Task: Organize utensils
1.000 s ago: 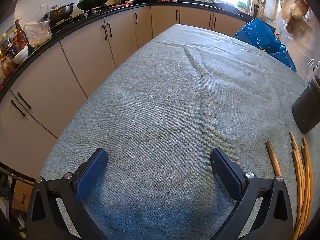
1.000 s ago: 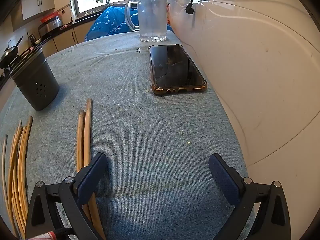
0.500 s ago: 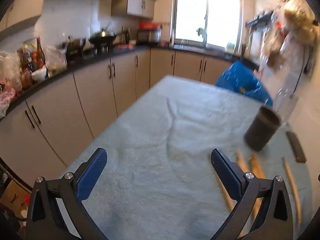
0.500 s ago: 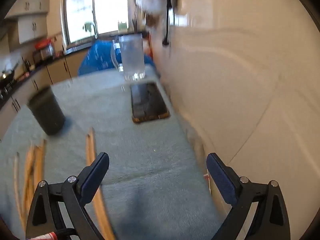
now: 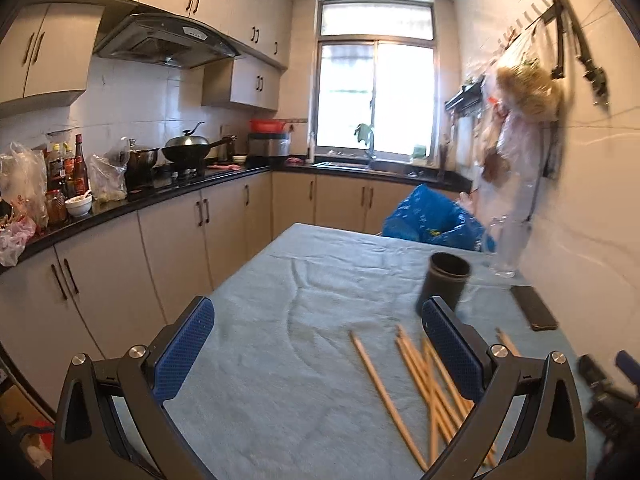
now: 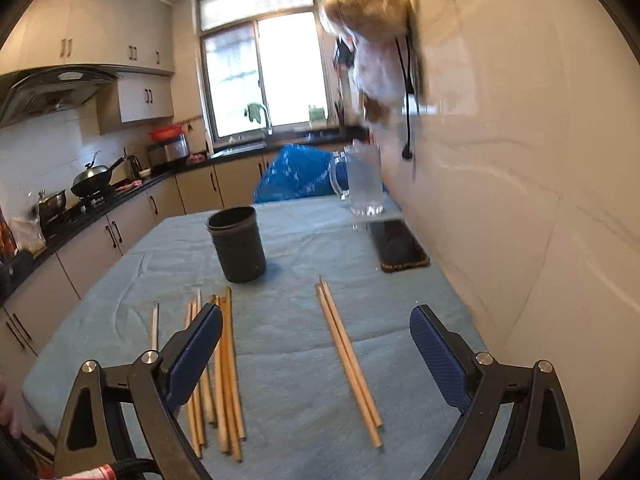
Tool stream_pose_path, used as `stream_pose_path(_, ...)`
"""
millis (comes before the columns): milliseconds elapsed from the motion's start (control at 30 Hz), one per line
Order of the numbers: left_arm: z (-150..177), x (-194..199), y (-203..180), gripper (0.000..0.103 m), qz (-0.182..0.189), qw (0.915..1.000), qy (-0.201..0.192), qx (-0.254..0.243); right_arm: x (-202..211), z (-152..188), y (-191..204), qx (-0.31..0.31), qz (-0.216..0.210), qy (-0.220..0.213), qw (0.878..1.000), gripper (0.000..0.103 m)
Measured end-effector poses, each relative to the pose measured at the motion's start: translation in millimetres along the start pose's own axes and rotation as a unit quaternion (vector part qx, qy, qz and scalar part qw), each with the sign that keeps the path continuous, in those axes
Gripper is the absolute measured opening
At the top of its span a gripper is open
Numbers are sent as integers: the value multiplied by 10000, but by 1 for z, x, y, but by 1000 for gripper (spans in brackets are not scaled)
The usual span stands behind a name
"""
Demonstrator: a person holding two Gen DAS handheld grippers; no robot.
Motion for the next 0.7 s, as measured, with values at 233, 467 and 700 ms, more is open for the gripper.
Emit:
stream_pose_path(233, 21, 25, -9, 103, 161, 9996, 104, -208, 32, 10, 13, 90, 181, -267, 9994, 97)
stream_pose_path(467, 39, 35, -14, 103, 260, 9987, 288, -342, 52, 10, 3, -30, 368, -536, 9979, 97)
stream_pose_path(700, 41, 42, -23, 103, 408, 9981, 246, -396, 56, 20, 13, 76, 424, -551, 9976, 97)
Point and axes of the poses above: each gripper's, at about its wrist camera, not at the fingertips, and x roughly against the way its jaws point, y to its left, z to its underside, the point moved 10 cm from there along -x, roughly the way its jaws point, and after that the axes turned 4 degrees about -y, right-handed, at the moved point
